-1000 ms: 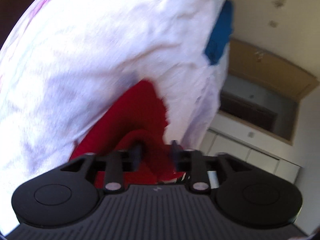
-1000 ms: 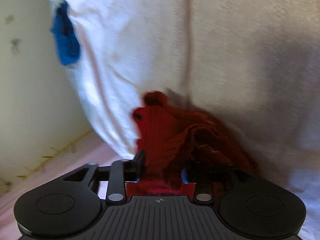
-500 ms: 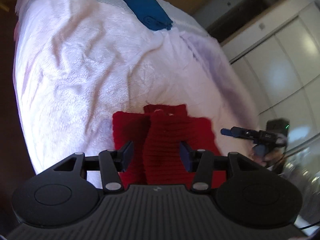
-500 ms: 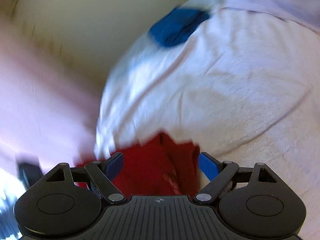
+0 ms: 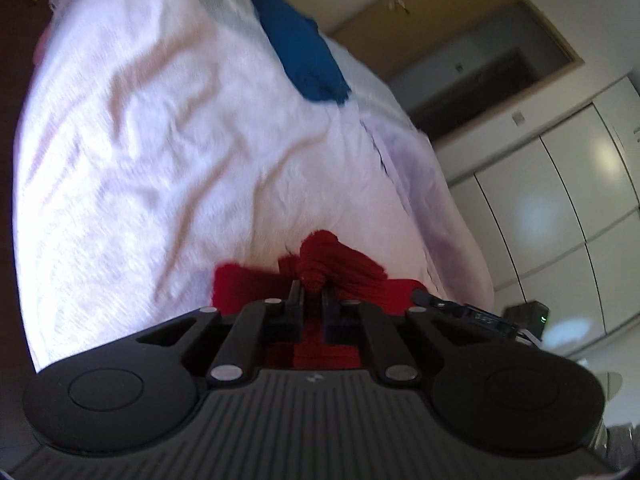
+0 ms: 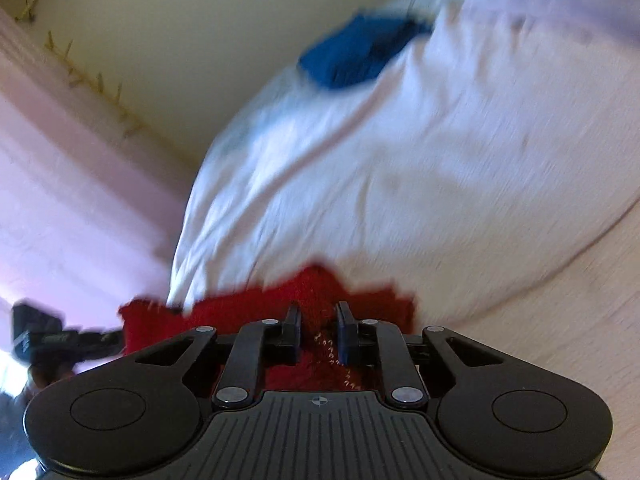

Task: Fold clothes

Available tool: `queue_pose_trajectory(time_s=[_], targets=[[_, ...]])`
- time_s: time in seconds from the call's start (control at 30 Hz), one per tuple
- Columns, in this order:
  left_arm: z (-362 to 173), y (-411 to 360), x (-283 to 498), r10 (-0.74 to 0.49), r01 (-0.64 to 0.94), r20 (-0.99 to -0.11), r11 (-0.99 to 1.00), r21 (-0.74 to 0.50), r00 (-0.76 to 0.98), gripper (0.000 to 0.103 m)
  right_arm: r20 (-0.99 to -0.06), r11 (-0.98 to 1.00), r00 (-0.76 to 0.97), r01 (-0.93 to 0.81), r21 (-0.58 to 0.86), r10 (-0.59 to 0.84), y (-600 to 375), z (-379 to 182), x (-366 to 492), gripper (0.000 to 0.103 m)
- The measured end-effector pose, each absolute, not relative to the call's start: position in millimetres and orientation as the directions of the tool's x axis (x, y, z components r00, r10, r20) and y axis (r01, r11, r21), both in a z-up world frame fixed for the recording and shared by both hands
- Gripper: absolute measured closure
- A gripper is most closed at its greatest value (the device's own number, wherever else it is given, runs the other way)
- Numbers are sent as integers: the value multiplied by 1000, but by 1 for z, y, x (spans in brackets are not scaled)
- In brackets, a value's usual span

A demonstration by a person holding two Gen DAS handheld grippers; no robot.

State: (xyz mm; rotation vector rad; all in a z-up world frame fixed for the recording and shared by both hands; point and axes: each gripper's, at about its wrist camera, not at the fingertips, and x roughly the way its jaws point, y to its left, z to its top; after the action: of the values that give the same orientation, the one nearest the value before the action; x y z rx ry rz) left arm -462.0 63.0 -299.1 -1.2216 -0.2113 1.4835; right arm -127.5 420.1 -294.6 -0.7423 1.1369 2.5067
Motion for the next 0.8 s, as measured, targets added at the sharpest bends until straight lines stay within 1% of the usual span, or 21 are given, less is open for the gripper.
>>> queue_pose_trajectory(time_s=[0.07,0.13,0.17,0.23,0.33,0.4,0.43,0.5,0.53,0.57,0.6,0.63,0.67,0.7,0.8], targets=[[-296,60,-464,819,-631,-554,-351,-692,151,98,-563,-646,-820,-485,590,102,426,-287,-127,89],[-300,64,-464,816,-637,-563,-365,-679,131,98,-587,-659,-799,-513,550,132,427,-287,-135,89],[-296,64,-463,831,-653,-544,-350,-672,115,98,-599,-664,-787,-527,531,147,427,-287,-139,89],[-286,64,-460,861,-687,-501,-316,-655,82,98,-593,-674,-784,-539,505,182,424,-287,-145,89],[-287,66,-456,850,-751,-526,-327,-574,32,97,-589,-653,-781,-559,511,207,427,-296,-151,89],[-310,69,-458,799,-750,-601,-379,-543,31,96,-649,-650,-742,-576,495,164,428,-316,-166,89],[-321,69,-461,783,-735,-622,-401,-548,36,95,-685,-652,-716,-585,483,135,429,-327,-174,89],[-332,69,-463,776,-693,-630,-433,-577,39,95,-707,-655,-696,-593,468,124,427,-340,-184,87],[-330,71,-462,775,-691,-632,-440,-573,30,94,-708,-651,-696,-595,471,123,428,-340,-185,85],[-327,73,-459,767,-703,-641,-442,-557,26,93,-709,-642,-695,-598,480,116,429,-338,-185,76],[-324,75,-456,759,-716,-650,-442,-540,22,92,-711,-633,-695,-600,489,109,430,-336,-185,72],[-321,77,-453,751,-729,-660,-442,-522,17,91,-715,-616,-691,-610,498,106,431,-333,-182,60],[-318,77,-451,749,-731,-663,-444,-519,16,91,-721,-596,-684,-626,503,110,431,-328,-177,45],[-314,75,-451,750,-725,-661,-443,-527,21,90,-718,-576,-686,-637,511,121,430,-322,-168,41],[-305,60,-452,754,-684,-656,-463,-564,30,82,-685,-507,-710,-656,559,165,422,-303,-134,40]])
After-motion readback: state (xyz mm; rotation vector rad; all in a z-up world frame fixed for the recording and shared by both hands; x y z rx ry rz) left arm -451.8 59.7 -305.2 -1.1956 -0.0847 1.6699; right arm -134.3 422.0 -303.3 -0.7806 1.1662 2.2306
